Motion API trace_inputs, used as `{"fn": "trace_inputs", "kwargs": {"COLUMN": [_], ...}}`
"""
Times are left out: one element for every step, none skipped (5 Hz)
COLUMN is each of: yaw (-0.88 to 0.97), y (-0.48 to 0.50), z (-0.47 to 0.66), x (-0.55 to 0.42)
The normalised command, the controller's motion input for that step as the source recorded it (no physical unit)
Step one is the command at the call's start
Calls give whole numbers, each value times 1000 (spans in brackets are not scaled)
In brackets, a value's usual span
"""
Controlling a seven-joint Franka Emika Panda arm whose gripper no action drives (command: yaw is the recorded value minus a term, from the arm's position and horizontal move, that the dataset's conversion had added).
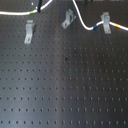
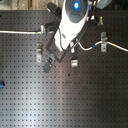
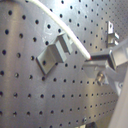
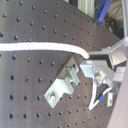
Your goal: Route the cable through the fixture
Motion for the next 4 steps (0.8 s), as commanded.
{"fn": "trace_inputs", "kwargs": {"yaw": [-120, 0, 6, 111], "y": [167, 166, 179, 154], "z": [508, 524, 455, 304], "x": [124, 111, 32, -108]}}
